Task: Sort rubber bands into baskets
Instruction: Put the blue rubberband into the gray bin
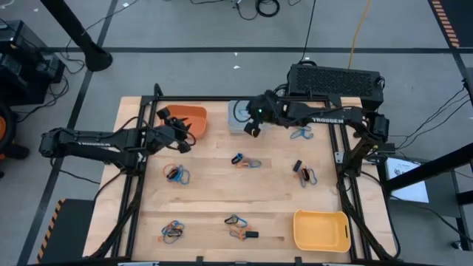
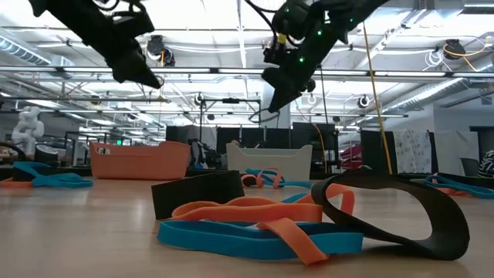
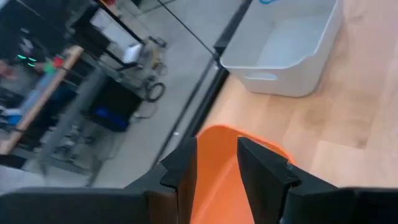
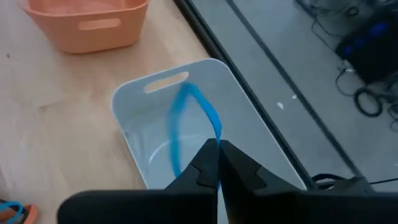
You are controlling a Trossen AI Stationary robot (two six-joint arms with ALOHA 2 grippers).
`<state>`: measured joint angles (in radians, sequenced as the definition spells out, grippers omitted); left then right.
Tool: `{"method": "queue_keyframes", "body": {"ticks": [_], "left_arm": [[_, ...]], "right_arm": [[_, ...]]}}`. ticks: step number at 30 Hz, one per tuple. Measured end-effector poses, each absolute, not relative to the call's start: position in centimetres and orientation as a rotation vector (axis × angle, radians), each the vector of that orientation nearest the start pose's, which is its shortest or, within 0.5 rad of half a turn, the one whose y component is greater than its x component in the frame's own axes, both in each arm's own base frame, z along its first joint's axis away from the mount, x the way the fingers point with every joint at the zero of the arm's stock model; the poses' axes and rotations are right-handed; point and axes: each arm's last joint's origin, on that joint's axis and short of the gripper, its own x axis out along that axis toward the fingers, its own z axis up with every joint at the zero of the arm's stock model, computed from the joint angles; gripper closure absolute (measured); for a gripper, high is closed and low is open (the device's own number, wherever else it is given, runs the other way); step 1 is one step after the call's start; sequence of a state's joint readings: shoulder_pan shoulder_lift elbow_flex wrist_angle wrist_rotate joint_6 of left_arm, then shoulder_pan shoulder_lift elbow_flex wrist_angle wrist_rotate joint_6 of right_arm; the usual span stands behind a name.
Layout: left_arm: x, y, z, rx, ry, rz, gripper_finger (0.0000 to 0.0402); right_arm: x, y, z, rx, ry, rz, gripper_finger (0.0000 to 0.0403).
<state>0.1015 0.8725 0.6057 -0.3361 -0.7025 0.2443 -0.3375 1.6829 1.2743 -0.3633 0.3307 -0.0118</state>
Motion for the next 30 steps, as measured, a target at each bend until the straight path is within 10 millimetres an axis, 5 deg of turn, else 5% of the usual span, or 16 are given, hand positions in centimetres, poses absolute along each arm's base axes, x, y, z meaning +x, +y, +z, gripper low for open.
{"method": "queue_keyframes", "body": {"ticks": [10,18,30], "left_arm": [[15.0,6.7,25.2,0.224,0.403,0.761,0.0278],[14.3,7.1,26.1,0.123,0.258,0.694,0.0278],[14.4,7.1,26.0,0.12,0.257,0.67,0.0278]], "right_arm": [[33.4,-15.1,24.8,0.06,0.748,-0.654,0.0399],[34.3,-15.7,21.9,0.068,0.755,-0.655,0.0396],[34.2,-16.3,21.5,0.115,0.756,-0.672,0.0282]]}}
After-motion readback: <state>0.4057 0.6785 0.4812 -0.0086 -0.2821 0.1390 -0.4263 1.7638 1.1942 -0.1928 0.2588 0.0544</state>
